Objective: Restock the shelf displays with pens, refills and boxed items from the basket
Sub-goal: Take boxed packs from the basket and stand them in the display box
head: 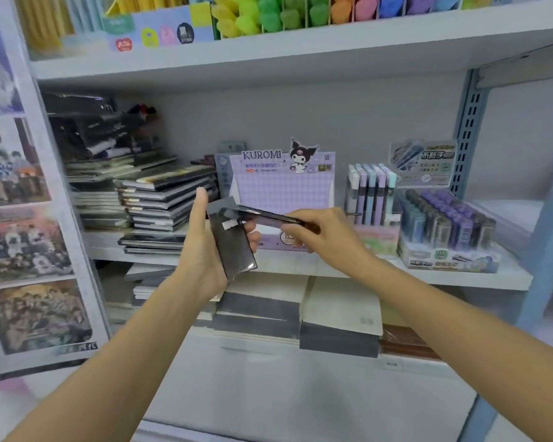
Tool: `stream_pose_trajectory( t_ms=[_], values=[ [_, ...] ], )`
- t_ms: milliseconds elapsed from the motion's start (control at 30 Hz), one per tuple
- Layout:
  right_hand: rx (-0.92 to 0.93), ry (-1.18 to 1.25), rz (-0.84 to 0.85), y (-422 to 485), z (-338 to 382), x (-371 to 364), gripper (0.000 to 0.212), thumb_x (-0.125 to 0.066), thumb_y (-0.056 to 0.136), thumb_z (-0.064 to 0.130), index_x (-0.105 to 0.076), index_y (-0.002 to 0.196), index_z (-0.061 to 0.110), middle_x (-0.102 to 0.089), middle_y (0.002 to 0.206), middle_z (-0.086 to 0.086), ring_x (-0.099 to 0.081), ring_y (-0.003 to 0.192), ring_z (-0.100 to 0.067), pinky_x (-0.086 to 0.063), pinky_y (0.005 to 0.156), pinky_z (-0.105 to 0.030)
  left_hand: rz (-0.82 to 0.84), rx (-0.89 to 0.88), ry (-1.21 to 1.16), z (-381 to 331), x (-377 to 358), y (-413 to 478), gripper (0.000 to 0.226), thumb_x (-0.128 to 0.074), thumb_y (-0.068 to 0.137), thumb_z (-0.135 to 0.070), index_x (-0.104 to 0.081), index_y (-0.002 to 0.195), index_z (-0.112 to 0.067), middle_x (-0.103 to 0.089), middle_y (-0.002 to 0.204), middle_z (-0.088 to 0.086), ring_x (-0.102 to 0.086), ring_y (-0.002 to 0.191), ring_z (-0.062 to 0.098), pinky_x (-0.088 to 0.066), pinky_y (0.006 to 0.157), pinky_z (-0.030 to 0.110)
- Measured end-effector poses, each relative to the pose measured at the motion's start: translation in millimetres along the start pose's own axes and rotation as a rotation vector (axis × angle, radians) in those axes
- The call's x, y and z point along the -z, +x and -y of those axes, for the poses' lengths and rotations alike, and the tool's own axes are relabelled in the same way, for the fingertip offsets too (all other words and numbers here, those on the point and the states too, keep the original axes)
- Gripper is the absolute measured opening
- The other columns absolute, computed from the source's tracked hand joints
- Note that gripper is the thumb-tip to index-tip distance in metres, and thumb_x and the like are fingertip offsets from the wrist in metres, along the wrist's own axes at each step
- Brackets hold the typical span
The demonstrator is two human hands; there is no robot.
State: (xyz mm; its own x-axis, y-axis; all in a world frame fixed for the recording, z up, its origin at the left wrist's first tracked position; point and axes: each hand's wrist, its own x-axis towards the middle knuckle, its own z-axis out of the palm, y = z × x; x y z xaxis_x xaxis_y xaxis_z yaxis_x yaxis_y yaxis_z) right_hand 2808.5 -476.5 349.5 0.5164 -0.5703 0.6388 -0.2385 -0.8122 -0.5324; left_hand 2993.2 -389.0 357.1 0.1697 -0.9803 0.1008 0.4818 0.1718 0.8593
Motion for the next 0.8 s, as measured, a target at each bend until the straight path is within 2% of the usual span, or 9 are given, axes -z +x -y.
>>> stream_pose_trajectory(
  t_ms=[67, 200, 300, 400, 500, 567, 633, 700, 800],
  values=[
    [-0.075, 0.142, 0.003, 8, 1, -9, 0.018, -0.059, 0.096, 0.022, -0.070, 0.092, 0.008, -0.067, 0.065, -0.004, -0.056, 0.049, -0.008, -0.046, 0.052, -0.019, -0.036, -0.043, -0.024, -4, 3, 6, 0.065, -0.054, 0.080, -0.069, -0.065, 0.110, -0.012, -0.066, 0.078, 0.005, -0.064, 0.068, 0.020, -0.056, 0.064, 0.028],
    [-0.222, 0.490, 0.072, 19, 4, -25, 0.018, -0.052, 0.099, 0.024, -0.065, 0.087, 0.019, -0.064, 0.057, -0.004, -0.050, 0.041, -0.010, -0.037, 0.041, -0.018, -0.137, -0.186, 0.188, 3, 9, 19, 0.042, -0.074, 0.076, -0.030, -0.065, 0.112, -0.012, -0.074, 0.086, 0.002, -0.071, 0.070, 0.013, -0.054, 0.055, 0.024],
    [-0.255, 0.461, 0.167, 24, 1, -35, 0.025, -0.052, 0.097, 0.035, -0.067, 0.086, 0.019, -0.065, 0.058, -0.003, -0.050, 0.043, -0.009, -0.036, 0.042, -0.016, -0.158, -0.247, 0.278, 5, 18, 26, 0.040, -0.079, 0.068, -0.026, -0.064, 0.103, -0.014, -0.073, 0.075, 0.004, -0.069, 0.062, 0.013, -0.055, 0.057, 0.025],
    [-0.269, 0.261, 0.123, 35, 0, -37, 0.051, -0.051, 0.089, 0.055, -0.072, 0.098, 0.009, -0.071, 0.087, -0.010, -0.055, 0.063, -0.007, -0.041, 0.057, -0.014, -0.153, -0.273, 0.365, 0, 28, 33, 0.031, -0.079, 0.075, -0.015, -0.063, 0.101, -0.009, -0.070, 0.068, 0.006, -0.064, 0.056, 0.013, -0.055, 0.057, 0.027],
    [-0.195, 0.275, -0.009, 55, 10, -39, 0.040, -0.057, 0.094, 0.038, -0.056, 0.131, 0.023, -0.063, 0.107, 0.005, -0.060, 0.094, -0.009, -0.050, 0.086, -0.025, -0.110, -0.272, 0.468, -5, 32, 35, 0.022, -0.076, 0.079, -0.004, -0.062, 0.096, -0.010, -0.069, 0.067, 0.008, -0.061, 0.053, 0.015, -0.056, 0.055, 0.027],
    [-0.145, 0.305, 0.008, 68, 17, -43, 0.037, -0.060, 0.095, 0.023, -0.055, 0.131, 0.022, -0.065, 0.113, -0.001, -0.062, 0.103, -0.019, -0.051, 0.095, -0.032, -0.078, -0.245, 0.531, -8, 33, 34, 0.021, -0.074, 0.082, -0.007, -0.061, 0.098, -0.011, -0.071, 0.070, 0.008, -0.064, 0.056, 0.016, -0.056, 0.055, 0.026],
    [-0.113, 0.285, 0.004, 81, 22, -45, 0.026, -0.060, 0.094, 0.013, -0.062, 0.120, 0.017, -0.069, 0.110, -0.006, -0.065, 0.102, -0.023, -0.051, 0.096, -0.036, -0.088, -0.195, 0.521, -13, 33, 33, 0.011, -0.066, 0.091, -0.021, -0.063, 0.100, -0.014, -0.075, 0.082, 0.008, -0.068, 0.064, 0.016, -0.056, 0.060, 0.028],
    [-0.121, 0.298, -0.094, 93, 21, -43, 0.018, -0.060, 0.094, 0.011, -0.062, 0.111, 0.017, -0.070, 0.106, -0.004, -0.066, 0.099, -0.017, -0.052, 0.093, -0.032, -0.163, -0.072, 0.360, -20, 35, 36, 0.029, -0.048, 0.100, -0.036, -0.066, 0.100, -0.014, -0.074, 0.085, 0.007, -0.065, 0.066, 0.018, -0.053, 0.067, 0.033],
    [-0.131, 0.303, -0.281, 109, 13, -40, 0.015, -0.060, 0.094, 0.007, -0.059, 0.108, 0.013, -0.070, 0.103, -0.008, -0.067, 0.095, -0.018, -0.055, 0.088, -0.033, -0.214, -0.014, 0.148, -31, 41, 40, 0.036, -0.036, 0.100, -0.032, -0.062, 0.104, -0.008, -0.063, 0.073, 0.005, -0.050, 0.058, 0.017, -0.042, 0.060, 0.031]
  ],
)
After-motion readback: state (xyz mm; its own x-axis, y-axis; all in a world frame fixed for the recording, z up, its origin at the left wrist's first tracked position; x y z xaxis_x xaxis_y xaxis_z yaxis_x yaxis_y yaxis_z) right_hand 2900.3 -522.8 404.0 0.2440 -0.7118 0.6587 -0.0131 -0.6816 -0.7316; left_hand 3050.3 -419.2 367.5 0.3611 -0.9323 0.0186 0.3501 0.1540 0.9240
